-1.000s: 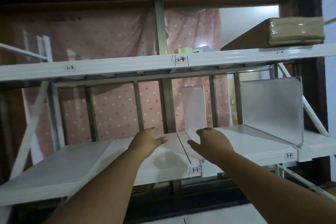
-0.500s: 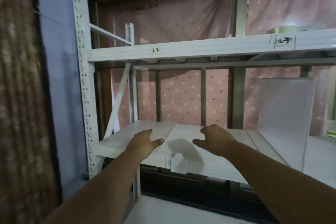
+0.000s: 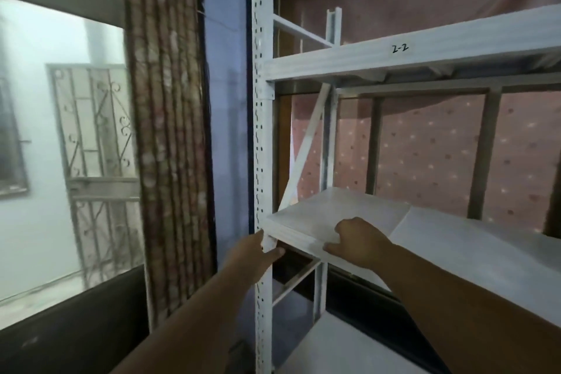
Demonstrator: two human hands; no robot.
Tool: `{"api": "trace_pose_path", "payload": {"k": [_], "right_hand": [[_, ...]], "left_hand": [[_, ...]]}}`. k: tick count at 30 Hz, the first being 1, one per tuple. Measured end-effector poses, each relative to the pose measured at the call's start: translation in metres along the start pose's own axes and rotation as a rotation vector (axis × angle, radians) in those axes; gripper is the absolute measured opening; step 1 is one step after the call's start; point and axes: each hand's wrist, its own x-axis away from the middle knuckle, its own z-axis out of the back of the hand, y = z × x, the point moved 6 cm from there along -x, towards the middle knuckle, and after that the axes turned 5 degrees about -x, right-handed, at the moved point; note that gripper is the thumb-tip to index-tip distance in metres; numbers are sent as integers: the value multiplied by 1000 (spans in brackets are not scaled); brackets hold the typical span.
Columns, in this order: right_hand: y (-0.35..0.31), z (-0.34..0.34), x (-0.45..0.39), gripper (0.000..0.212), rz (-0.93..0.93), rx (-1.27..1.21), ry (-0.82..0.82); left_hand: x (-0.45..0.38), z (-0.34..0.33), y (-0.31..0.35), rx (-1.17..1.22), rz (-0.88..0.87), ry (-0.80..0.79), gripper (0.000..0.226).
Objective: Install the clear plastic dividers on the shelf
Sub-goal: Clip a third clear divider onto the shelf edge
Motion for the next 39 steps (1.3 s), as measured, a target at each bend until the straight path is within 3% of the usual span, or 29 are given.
{"api": "trace_pose_path", "payload": {"k": [4, 8, 10, 14, 17, 21, 26, 29, 32, 39], "right_hand": [[-1, -24, -12, 50, -7, 49, -35], [3, -17, -18, 39, -23, 143, 60], [1, -12, -18, 36, -14, 141, 52], [-2, -2, -6, 45, 34, 64, 46], [6, 14, 10, 37, 56, -6, 116], [17, 51, 32, 19, 126, -136, 217], [44, 95, 58, 9, 110, -323, 408], [66, 108, 73, 28, 40, -420, 445], [83, 114, 84, 30, 12, -524, 485], [95, 112, 87, 35, -43, -600, 504]], "left_hand": [[-3, -4, -21, 14, 53, 3, 56], [-15, -14, -23, 61, 70, -40, 63], [-19, -23, -15, 256, 117, -67, 59], [-17, -44, 23, 871, 258, -199, 38], [-18, -45, 63, 1081, 164, -149, 52], [-12, -38, 124, 1262, -10, -171, 90], [0, -22, 204, 1166, -218, -190, 92], [13, -17, 245, 1000, -294, -176, 94], [22, -18, 274, 875, -382, -190, 97], [26, -18, 291, 775, -401, -191, 91]]}}
